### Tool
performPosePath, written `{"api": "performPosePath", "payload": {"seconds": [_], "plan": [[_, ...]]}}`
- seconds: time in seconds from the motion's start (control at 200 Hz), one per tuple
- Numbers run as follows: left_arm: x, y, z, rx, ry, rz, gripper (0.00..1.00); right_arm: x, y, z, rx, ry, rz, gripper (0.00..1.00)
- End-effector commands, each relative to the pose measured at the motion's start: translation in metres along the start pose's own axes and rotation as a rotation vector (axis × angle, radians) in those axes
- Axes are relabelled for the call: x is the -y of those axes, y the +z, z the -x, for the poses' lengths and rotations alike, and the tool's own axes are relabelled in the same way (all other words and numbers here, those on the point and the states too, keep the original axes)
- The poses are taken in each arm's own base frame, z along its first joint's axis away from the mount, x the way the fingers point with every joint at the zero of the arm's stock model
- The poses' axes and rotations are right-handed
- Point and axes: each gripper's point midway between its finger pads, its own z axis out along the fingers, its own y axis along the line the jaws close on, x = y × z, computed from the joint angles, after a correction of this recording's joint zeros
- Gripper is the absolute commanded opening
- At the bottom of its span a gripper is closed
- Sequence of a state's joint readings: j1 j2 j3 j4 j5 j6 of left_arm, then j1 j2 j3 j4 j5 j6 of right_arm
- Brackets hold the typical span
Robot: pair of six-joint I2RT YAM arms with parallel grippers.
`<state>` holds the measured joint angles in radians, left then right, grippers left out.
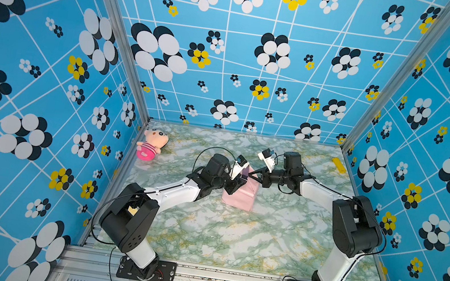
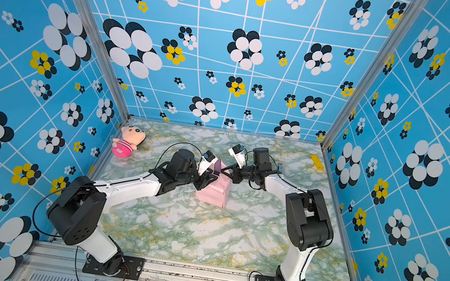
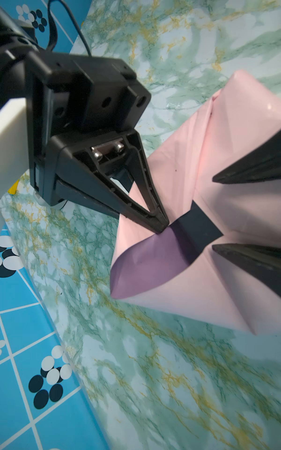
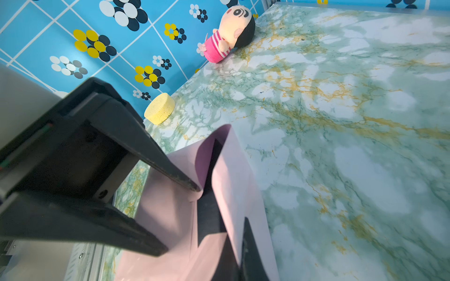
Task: Wrap a gift box in wrapping paper
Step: Fold the wrapping paper for the gift box.
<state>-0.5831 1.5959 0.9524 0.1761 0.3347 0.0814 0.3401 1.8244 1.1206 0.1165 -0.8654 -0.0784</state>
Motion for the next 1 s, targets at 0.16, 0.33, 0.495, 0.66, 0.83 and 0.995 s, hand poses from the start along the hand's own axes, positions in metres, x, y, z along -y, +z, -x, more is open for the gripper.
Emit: {"api": "performPosePath", "payload": {"seconds": [0.16, 0.33, 0.495, 0.66, 0.83, 0.995], "plan": [[-0.012, -0.041, 0.051, 0.123, -0.119, -0.054, 0.54, -0.007, 0.0, -0.006, -0.017, -0.094, 0.004, 0.0], [-0.052, -0.07, 0.069, 0.202, -0.228, -0.026, 0.66, -0.009, 0.0, -0.008, -0.021, -0.107, 0.02, 0.0], [-0.095, -0.065, 0.042, 0.183, -0.306, -0.018, 0.69, -0.014, 0.0, -0.005, -0.006, -0.13, 0.049, 0.0], [-0.114, -0.039, 0.012, 0.148, -0.445, -0.13, 0.67, -0.017, -0.001, -0.003, -0.001, -0.152, 0.064, 0.0], [-0.089, -0.015, 0.005, 0.124, -0.46, -0.291, 0.68, -0.018, -0.002, -0.003, -0.006, -0.158, 0.063, 0.0], [-0.073, -0.009, 0.005, 0.131, -0.453, -0.365, 0.69, -0.018, -0.003, -0.004, -0.014, -0.162, 0.058, 0.0]]}}
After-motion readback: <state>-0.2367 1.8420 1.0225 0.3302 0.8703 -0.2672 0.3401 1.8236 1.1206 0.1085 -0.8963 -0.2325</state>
